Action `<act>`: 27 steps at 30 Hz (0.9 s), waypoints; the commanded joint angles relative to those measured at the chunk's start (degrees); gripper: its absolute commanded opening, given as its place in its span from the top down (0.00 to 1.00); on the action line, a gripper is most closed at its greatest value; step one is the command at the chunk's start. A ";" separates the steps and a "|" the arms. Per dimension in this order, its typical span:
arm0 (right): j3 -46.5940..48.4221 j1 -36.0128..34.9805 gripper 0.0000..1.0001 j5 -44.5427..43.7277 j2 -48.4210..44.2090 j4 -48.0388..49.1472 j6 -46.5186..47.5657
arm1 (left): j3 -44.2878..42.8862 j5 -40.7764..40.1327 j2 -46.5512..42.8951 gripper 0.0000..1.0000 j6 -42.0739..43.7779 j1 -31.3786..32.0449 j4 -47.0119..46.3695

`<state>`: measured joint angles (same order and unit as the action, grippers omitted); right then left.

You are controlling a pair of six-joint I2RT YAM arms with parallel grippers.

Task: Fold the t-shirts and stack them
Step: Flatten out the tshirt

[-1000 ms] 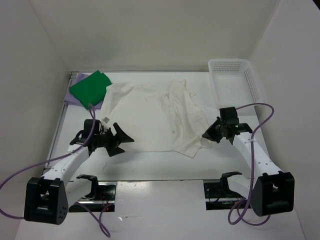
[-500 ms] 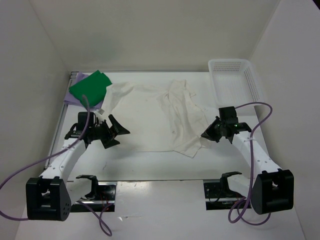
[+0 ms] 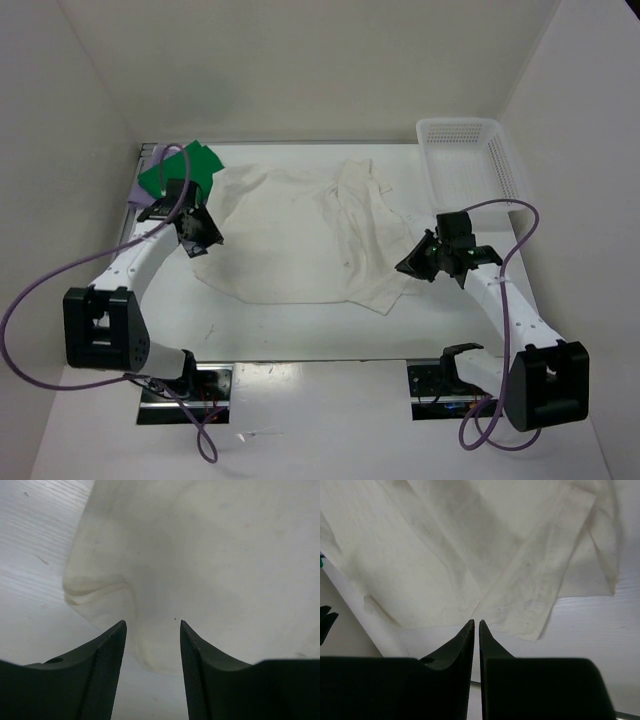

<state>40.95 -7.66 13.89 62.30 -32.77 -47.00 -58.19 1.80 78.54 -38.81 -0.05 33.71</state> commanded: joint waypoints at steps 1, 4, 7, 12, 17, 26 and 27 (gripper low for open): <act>2.73 -1.47 0.88 1.58 0.01 4.47 1.56 | -2.79 -18.39 4.94 0.46 1.81 4.88 7.51; 3.44 -2.62 0.88 2.11 0.63 5.70 2.09 | -3.51 -22.19 10.22 0.46 0.57 8.22 8.30; 3.44 -3.76 0.88 2.72 0.63 5.70 2.09 | -3.51 -25.35 15.04 0.47 -1.01 9.72 8.30; 3.44 -5.60 0.87 2.72 -0.43 6.23 2.09 | -4.03 -26.94 15.06 0.48 -2.06 10.24 7.07; 2.91 -6.23 0.84 2.72 -0.43 6.23 2.09 | -4.03 -25.55 16.38 0.49 -3.20 10.25 3.21; 1.77 -6.23 0.84 2.72 -0.96 6.76 2.09 | -2.98 -23.78 17.61 0.50 -3.73 10.25 0.83; 1.77 -6.23 0.84 2.72 -0.96 6.76 2.09 | -2.98 -23.78 18.13 0.52 -3.73 10.25 0.83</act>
<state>41.80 -13.26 16.40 62.50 -28.69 -45.54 -60.42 -22.24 95.79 -41.06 9.96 36.23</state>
